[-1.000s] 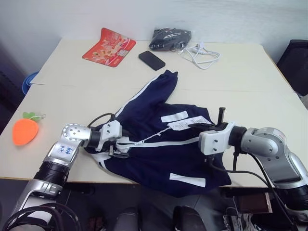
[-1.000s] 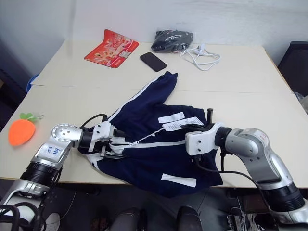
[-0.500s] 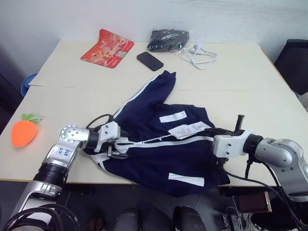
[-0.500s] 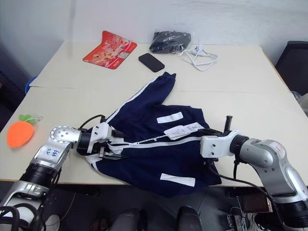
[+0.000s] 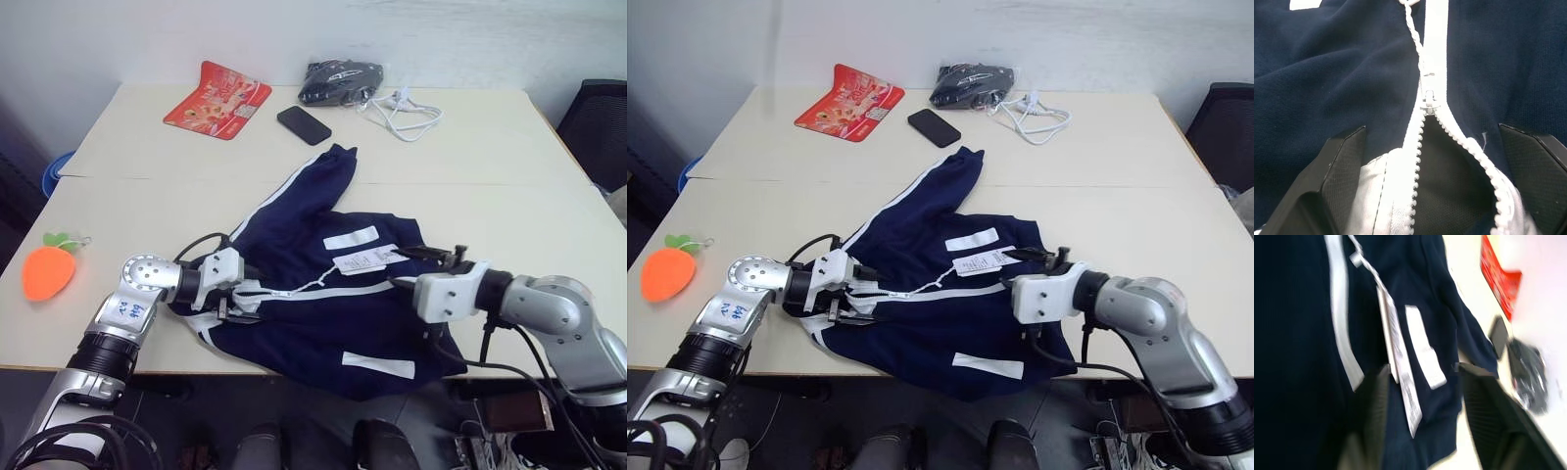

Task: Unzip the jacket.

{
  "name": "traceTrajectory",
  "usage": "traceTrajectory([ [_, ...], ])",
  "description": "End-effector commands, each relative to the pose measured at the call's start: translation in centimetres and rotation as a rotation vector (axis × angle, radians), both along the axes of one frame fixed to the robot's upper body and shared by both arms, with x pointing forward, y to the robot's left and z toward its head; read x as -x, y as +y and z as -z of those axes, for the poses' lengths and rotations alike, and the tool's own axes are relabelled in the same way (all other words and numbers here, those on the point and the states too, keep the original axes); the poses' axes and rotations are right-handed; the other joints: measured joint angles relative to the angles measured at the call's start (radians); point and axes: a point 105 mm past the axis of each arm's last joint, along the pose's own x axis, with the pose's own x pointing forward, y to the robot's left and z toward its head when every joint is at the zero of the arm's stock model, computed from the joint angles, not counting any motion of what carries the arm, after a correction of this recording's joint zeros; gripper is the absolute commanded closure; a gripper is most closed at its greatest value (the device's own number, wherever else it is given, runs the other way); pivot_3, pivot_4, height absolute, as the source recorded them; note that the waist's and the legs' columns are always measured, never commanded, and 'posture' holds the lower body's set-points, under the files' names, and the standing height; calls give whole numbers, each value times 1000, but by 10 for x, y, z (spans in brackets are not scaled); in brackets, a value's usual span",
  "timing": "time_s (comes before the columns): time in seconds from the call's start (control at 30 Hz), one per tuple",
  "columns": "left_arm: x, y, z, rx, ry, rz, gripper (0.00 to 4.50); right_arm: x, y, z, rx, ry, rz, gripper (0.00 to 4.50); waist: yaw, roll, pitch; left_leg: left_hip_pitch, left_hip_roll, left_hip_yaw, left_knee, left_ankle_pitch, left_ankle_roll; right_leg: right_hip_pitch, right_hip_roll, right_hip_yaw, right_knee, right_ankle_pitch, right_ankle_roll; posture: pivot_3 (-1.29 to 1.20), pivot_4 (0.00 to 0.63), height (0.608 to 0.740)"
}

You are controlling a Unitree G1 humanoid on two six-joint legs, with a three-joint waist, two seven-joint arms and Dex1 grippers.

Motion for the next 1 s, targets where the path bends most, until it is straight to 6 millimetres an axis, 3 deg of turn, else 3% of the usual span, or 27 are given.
traceTrajectory([
  [0.03,2,10,20,-78,57,-48,0,-3,16,-1,9,-29,-51,2193,0,0,0,0,0,0,0,0,0,0,0,0,0,0,0,0,150,740],
  [0.4,-1,6,15,-76,39,-42,0,-42,46,11,39,-74,-71,2193,-2,0,0,0,0,0,0,0,0,0,0,1,0,0,0,0,150,740],
  [0.7,-2,7,15,-75,35,-51,0,-55,60,17,10,-44,-86,2193,-2,0,0,0,0,1,0,0,0,0,0,1,1,0,0,0,150,740],
  [0.93,-1,8,15,-75,33,-54,0,-59,62,17,-1,-38,-88,4322,-1,0,0,0,0,1,0,0,0,0,0,1,1,0,0,0,150,740],
  [1.0,-2,7,15,-74,32,-54,0,-59,61,17,-1,-38,-87,4463,-1,0,0,0,0,1,0,0,0,0,0,1,1,0,0,0,150,740],
])
